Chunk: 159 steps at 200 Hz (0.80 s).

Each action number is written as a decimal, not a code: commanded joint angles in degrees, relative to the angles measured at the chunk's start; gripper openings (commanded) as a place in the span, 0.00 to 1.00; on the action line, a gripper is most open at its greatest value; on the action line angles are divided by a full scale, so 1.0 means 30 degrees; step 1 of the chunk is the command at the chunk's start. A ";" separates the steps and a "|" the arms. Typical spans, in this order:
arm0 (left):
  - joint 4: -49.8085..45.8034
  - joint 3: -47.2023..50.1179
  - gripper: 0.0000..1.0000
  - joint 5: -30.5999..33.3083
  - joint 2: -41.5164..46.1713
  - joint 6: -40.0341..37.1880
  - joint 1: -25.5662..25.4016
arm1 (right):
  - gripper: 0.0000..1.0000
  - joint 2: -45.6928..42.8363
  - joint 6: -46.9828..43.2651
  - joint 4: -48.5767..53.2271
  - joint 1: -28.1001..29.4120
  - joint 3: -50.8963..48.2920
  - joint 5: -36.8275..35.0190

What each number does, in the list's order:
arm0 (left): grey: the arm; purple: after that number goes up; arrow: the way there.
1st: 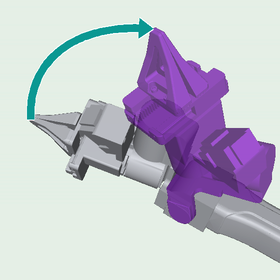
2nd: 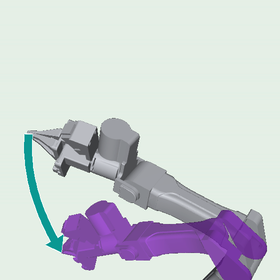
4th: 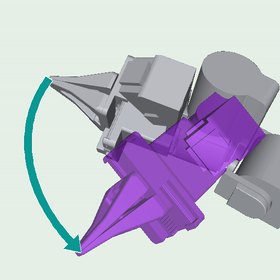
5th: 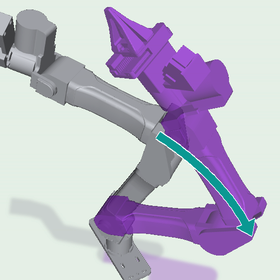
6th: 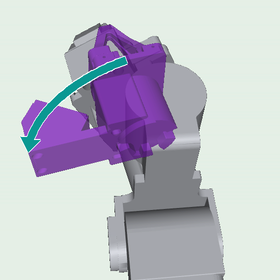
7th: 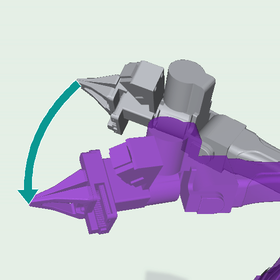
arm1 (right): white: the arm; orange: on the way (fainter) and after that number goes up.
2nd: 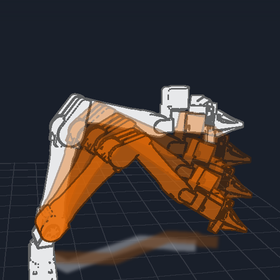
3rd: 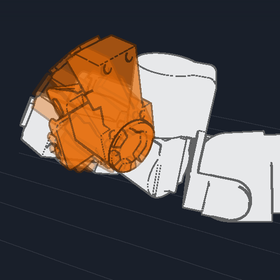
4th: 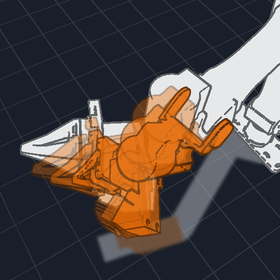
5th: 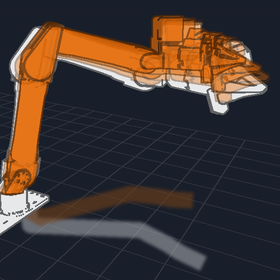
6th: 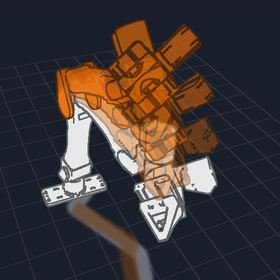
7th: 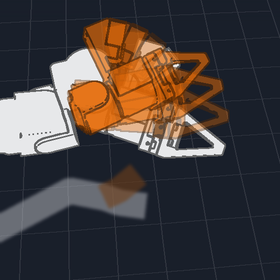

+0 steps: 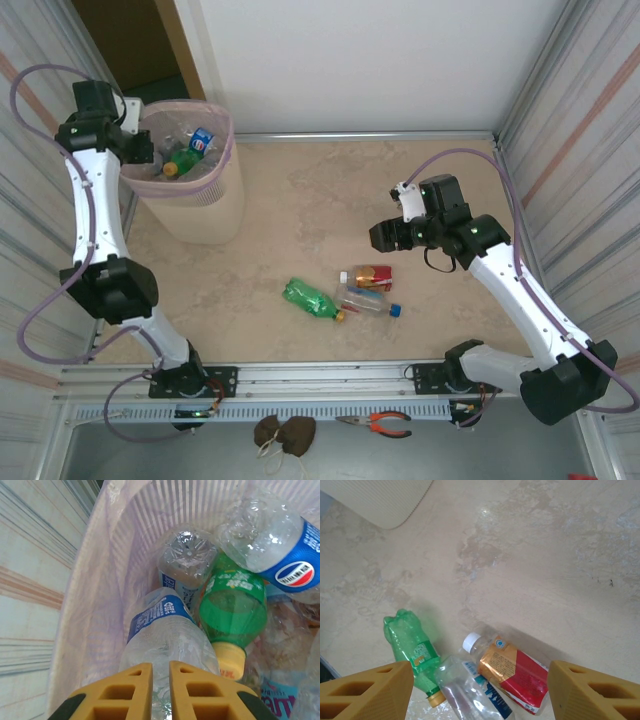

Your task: Put the plastic bottles in the bin

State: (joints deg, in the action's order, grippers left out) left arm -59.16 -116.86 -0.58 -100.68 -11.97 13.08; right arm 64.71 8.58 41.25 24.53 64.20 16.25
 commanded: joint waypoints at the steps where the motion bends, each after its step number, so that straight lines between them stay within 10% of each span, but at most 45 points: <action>1: -0.0264 0.0671 0.15 -0.0472 -0.1220 -0.0025 0.0149 | 0.70 0.0078 0.0238 0.0223 0.0177 0.0398 -0.0319; 159: 0.0323 0.3734 0.16 -0.1140 0.3814 0.0588 0.0136 | 0.67 0.0766 0.2398 0.1239 0.0289 0.0688 -0.0579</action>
State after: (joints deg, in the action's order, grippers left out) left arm -56.34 -105.43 -3.38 -94.35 -11.55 13.15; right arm 66.15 13.34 43.05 24.91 64.23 16.03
